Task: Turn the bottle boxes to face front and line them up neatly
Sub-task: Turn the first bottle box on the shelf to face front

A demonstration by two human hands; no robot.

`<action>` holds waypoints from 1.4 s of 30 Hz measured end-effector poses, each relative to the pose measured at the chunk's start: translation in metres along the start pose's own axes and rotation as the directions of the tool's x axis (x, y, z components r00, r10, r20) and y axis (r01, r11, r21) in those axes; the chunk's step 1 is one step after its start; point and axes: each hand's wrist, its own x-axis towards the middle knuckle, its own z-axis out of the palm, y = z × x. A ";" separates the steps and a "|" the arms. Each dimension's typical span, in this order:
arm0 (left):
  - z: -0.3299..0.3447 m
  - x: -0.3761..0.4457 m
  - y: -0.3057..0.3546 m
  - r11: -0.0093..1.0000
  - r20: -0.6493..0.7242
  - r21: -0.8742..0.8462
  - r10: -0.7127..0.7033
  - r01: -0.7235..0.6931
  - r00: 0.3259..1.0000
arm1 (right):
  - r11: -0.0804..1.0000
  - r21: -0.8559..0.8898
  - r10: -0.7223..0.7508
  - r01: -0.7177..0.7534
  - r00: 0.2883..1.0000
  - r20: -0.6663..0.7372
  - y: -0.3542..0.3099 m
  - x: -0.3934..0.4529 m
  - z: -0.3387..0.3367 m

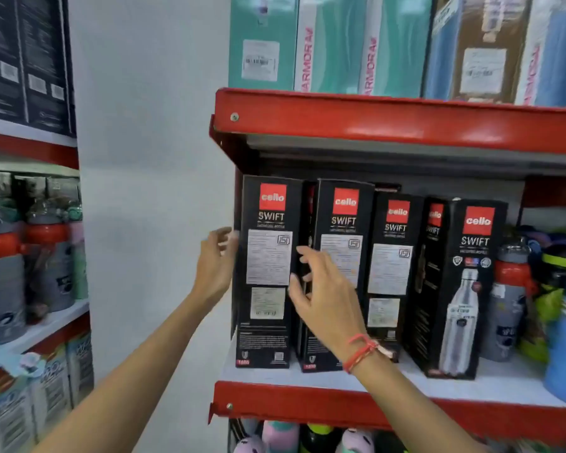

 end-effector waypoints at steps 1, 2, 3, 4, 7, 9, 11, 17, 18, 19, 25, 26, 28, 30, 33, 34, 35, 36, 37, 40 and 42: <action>0.006 -0.003 0.000 0.995 0.089 -0.025 -0.091 0.093 0.992 | 0.999 -0.013 0.040 -0.039 0.999 0.037 -0.001 -0.003 0.003; 0.011 -0.007 0.001 0.983 0.187 -0.052 -0.163 0.176 0.969 | 0.996 -0.056 0.071 -0.068 0.996 0.053 -0.003 -0.004 0.005; 0.015 -0.011 -0.002 0.967 0.269 -0.074 -0.214 0.242 0.939 | 0.991 -0.091 0.109 -0.102 0.991 0.075 -0.005 -0.009 0.009; 0.018 -0.016 -0.002 0.950 0.348 -0.092 -0.249 0.297 0.904 | 0.982 -0.109 0.166 -0.154 0.979 0.118 -0.008 -0.014 0.016; -0.009 0.002 -0.020 0.935 0.510 -0.088 -0.255 0.345 0.821 | 0.936 -0.119 0.349 -0.333 0.921 0.173 -0.045 -0.003 0.062; -0.039 0.024 -0.043 0.941 0.543 -0.089 -0.228 0.326 0.808 | 0.897 -0.119 0.441 -0.426 0.882 0.166 -0.073 0.014 0.094; -0.048 0.027 -0.047 0.940 0.520 -0.107 -0.226 0.325 0.824 | 0.894 -0.089 0.449 -0.440 0.874 0.186 -0.072 0.020 0.092; -0.067 0.010 -0.032 0.955 0.534 -0.181 -0.104 0.233 0.839 | 0.901 0.145 0.341 -0.409 0.873 0.349 -0.035 0.021 0.071; -0.063 0.005 -0.031 0.961 0.524 -0.182 -0.084 0.207 0.848 | 0.898 0.168 0.335 -0.407 0.879 0.339 -0.028 0.023 0.070; -0.058 0.000 -0.031 0.967 0.496 -0.184 -0.064 0.177 0.866 | 0.898 0.180 0.332 -0.402 0.887 0.321 -0.024 0.025 0.069; -0.030 -0.024 -0.038 0.988 0.260 -0.136 -0.042 0.080 0.965 | 0.897 0.182 0.349 -0.404 0.897 0.271 -0.017 0.029 0.077; -0.027 -0.028 -0.040 0.992 0.240 -0.103 -0.051 0.078 0.969 | 0.893 0.178 0.362 -0.414 0.894 0.264 -0.015 0.027 0.079; -0.021 -0.035 -0.042 0.995 0.212 -0.053 -0.069 0.082 0.975 | 0.889 0.161 0.385 -0.429 0.889 0.246 -0.012 0.023 0.084; -0.015 -0.042 -0.041 0.997 0.176 -0.005 -0.081 0.083 0.981 | 0.889 0.138 0.401 -0.436 0.888 0.225 -0.012 0.019 0.087; -0.005 -0.046 -0.035 0.996 0.095 0.075 -0.062 0.055 0.994 | 0.904 0.105 0.396 -0.415 0.903 0.165 -0.013 0.016 0.088; -0.001 -0.046 -0.033 0.993 0.076 0.103 -0.058 0.050 0.995 | 0.909 0.073 0.397 -0.410 0.907 0.144 -0.013 0.017 0.088; 0.003 -0.046 -0.032 0.991 0.062 0.124 -0.061 0.053 0.996 | 0.910 0.029 0.408 -0.415 0.905 0.123 -0.013 0.017 0.087; 0.007 -0.047 -0.031 0.988 0.050 0.144 -0.065 0.057 0.997 | 0.906 -0.015 0.422 -0.423 0.900 0.104 -0.013 0.016 0.087; 0.011 -0.049 -0.030 0.985 0.039 0.164 -0.060 0.053 0.997 | 0.903 -0.049 0.429 -0.426 0.899 0.083 -0.013 0.015 0.088; 0.018 -0.051 -0.030 0.983 0.012 0.182 -0.041 0.038 0.999 | 0.906 -0.131 0.410 -0.402 0.911 0.041 -0.011 0.013 0.091; 0.019 -0.052 -0.031 0.982 0.013 0.185 -0.040 0.037 0.999 | 0.905 -0.186 0.398 -0.382 0.915 0.056 -0.011 0.012 0.092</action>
